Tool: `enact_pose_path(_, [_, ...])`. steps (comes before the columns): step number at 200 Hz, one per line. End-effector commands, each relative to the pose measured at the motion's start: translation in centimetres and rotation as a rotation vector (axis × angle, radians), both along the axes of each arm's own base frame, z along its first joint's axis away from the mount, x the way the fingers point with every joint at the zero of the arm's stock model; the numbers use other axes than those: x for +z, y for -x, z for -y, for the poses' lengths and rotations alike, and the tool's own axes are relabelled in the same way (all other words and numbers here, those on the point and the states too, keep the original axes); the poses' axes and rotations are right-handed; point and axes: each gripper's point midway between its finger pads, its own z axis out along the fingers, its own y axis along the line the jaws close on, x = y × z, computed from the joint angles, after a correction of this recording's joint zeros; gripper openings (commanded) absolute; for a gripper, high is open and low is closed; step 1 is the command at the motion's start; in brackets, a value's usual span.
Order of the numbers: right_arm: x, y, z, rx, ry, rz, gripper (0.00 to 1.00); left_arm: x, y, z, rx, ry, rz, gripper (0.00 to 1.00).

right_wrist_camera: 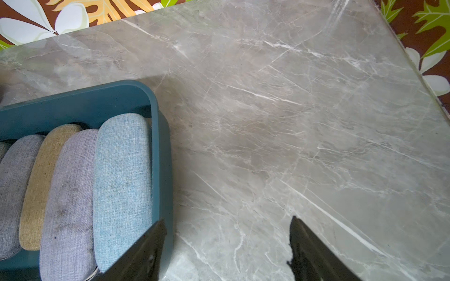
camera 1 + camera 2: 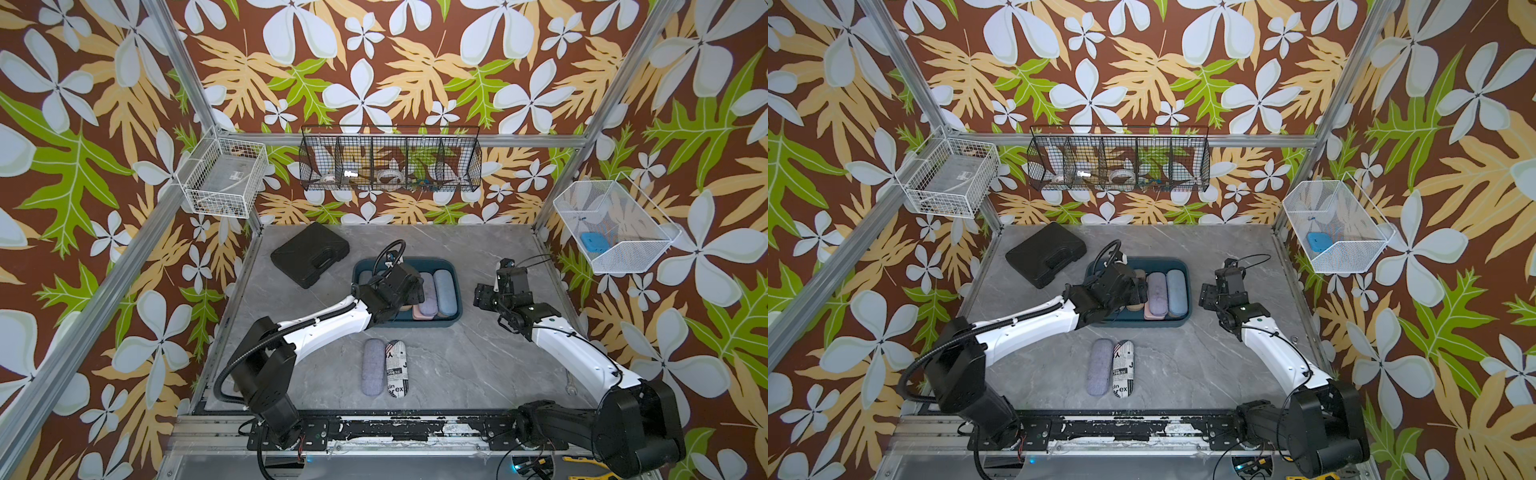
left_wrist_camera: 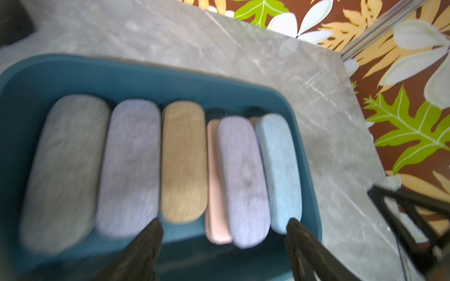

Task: Put the glasses cases into the storage boxes
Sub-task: Pick up the glasses case at the center of the board.

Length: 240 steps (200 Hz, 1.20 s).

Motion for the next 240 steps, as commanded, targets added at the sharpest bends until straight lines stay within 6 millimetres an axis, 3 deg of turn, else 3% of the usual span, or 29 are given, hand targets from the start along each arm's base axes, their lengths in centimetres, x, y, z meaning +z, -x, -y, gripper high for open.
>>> enact_pose_path(1, [0.1, -0.6, -0.5, 0.008, -0.024, 0.018, 0.79, -0.5, 2.0, -2.6, 0.049, -0.040, 0.012, 0.81])
enact_pose_path(44, [-0.6, -1.3, -1.2, 0.024, -0.051, 0.003, 0.79, -3.0, 7.6, -6.7, 0.083, -0.032, -0.037, 0.82])
enact_pose_path(91, [-0.5, -2.4, -2.4, 0.052, -0.089, -0.002, 0.79, -7.5, 10.9, -9.2, 0.144, -0.087, -0.121, 0.83])
enact_pose_path(142, [-0.4, -2.9, -3.2, 0.069, -0.087, -0.009, 0.79, -10.3, 12.3, -10.2, 0.150, -0.088, -0.173, 0.84])
enact_pose_path(240, [-1.0, -2.9, -4.0, 0.081, -0.082, -0.023, 0.79, -12.8, 13.3, -8.8, 0.059, -0.122, -0.221, 0.84])
